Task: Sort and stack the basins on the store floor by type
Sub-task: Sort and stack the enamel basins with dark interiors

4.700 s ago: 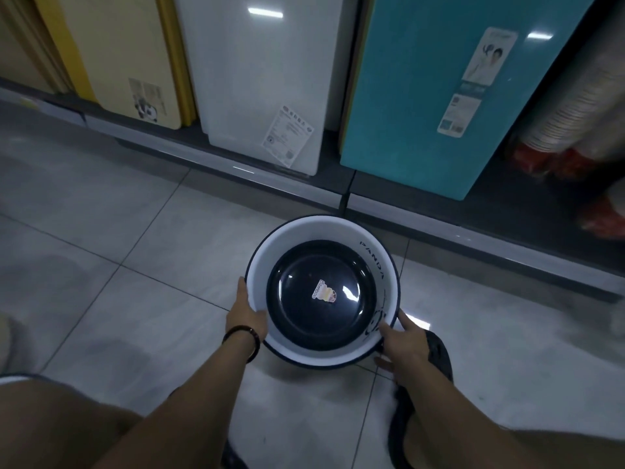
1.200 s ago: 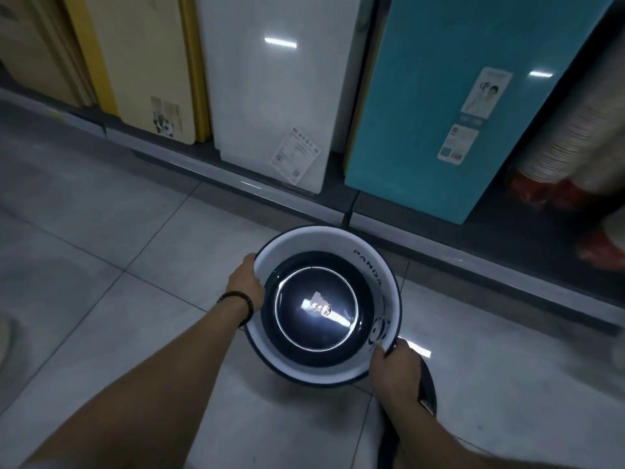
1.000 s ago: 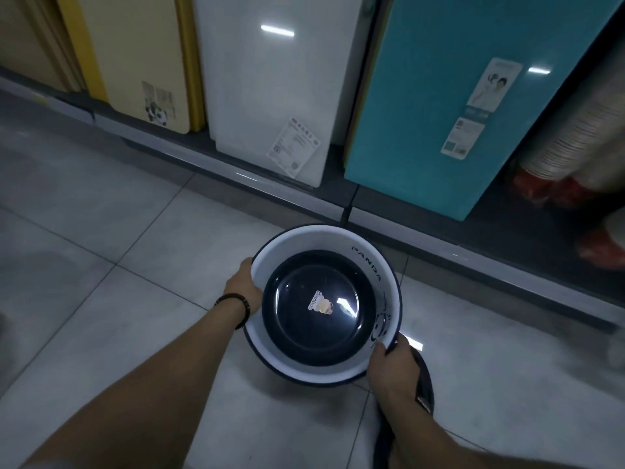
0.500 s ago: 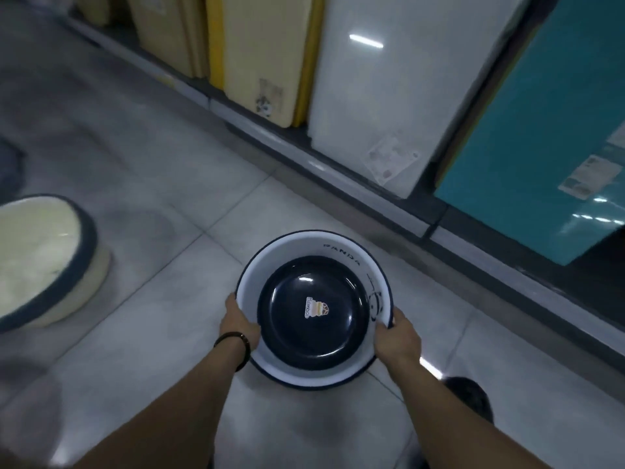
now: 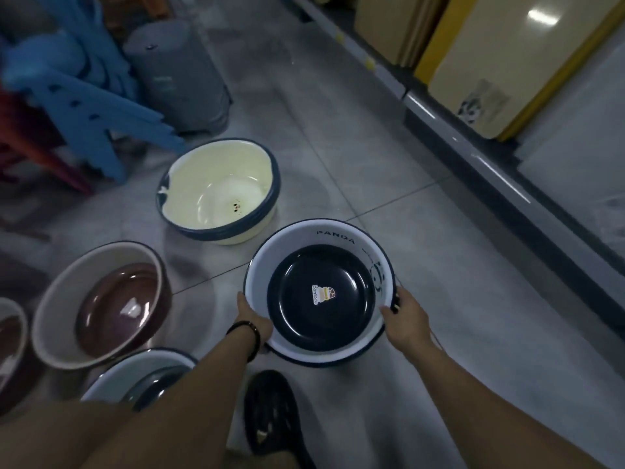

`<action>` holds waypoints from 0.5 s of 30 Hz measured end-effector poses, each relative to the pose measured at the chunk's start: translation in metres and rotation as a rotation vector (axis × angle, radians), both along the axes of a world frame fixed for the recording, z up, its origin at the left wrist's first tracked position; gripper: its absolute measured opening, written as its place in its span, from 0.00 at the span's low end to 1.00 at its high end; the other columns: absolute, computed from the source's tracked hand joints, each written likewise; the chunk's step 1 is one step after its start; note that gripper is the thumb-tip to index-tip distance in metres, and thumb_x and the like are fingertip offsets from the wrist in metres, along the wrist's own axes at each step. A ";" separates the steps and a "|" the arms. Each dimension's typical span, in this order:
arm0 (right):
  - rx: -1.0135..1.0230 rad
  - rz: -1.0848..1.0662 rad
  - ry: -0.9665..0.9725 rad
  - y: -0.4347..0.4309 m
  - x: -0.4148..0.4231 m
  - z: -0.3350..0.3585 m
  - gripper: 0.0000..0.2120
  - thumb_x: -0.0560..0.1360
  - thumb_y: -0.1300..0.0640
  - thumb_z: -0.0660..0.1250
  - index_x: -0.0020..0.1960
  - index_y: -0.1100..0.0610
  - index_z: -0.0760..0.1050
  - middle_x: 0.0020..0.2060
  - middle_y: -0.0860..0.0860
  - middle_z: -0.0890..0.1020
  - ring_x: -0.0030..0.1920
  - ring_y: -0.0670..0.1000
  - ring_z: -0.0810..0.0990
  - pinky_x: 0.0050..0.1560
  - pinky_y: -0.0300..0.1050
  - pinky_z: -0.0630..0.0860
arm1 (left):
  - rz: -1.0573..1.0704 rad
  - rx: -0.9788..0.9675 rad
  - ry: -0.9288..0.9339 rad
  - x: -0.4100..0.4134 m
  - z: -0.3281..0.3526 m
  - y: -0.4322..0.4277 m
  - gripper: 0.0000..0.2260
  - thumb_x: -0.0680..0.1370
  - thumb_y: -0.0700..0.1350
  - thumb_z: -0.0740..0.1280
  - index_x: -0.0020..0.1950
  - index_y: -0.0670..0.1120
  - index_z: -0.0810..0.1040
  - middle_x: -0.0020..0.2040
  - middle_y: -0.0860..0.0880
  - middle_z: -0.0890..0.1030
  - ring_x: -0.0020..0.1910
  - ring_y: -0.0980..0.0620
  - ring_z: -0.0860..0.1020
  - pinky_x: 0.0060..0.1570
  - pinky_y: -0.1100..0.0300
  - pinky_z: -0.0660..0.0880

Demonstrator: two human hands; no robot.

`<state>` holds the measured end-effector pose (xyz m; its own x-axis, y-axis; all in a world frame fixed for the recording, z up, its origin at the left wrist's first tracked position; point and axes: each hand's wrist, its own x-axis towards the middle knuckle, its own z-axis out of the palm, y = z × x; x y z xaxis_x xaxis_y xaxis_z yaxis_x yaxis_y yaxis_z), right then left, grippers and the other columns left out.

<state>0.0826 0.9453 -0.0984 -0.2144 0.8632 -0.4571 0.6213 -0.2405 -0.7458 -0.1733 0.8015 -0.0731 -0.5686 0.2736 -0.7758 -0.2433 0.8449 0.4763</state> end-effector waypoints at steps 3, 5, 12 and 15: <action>-0.034 0.051 -0.128 0.002 -0.014 0.000 0.20 0.83 0.62 0.68 0.74 0.59 0.73 0.64 0.58 0.82 0.53 0.54 0.79 0.61 0.49 0.78 | -0.140 -0.065 -0.079 -0.019 0.014 -0.012 0.50 0.75 0.30 0.69 0.81 0.62 0.41 0.69 0.41 0.70 0.57 0.37 0.76 0.54 0.34 0.81; -0.062 0.062 -0.237 -0.002 -0.026 0.010 0.19 0.81 0.60 0.68 0.71 0.61 0.72 0.66 0.62 0.79 0.54 0.57 0.77 0.61 0.53 0.79 | -0.267 -0.162 -0.051 -0.037 0.027 -0.017 0.57 0.76 0.41 0.75 0.80 0.61 0.28 0.79 0.41 0.63 0.63 0.36 0.76 0.55 0.39 0.82; 0.413 0.409 -0.248 -0.076 -0.119 0.064 0.15 0.77 0.56 0.70 0.62 0.59 0.79 0.60 0.61 0.80 0.58 0.62 0.78 0.58 0.55 0.77 | -0.965 -0.333 0.213 -0.126 0.168 -0.039 0.31 0.80 0.59 0.68 0.82 0.57 0.62 0.76 0.47 0.71 0.67 0.44 0.76 0.67 0.42 0.76; 0.062 0.616 -0.142 -0.134 -0.173 0.072 0.12 0.79 0.54 0.70 0.61 0.55 0.82 0.55 0.55 0.85 0.53 0.55 0.82 0.53 0.46 0.76 | -1.138 -0.379 0.309 -0.131 0.192 -0.084 0.41 0.79 0.58 0.71 0.85 0.54 0.51 0.81 0.46 0.63 0.76 0.42 0.68 0.74 0.46 0.68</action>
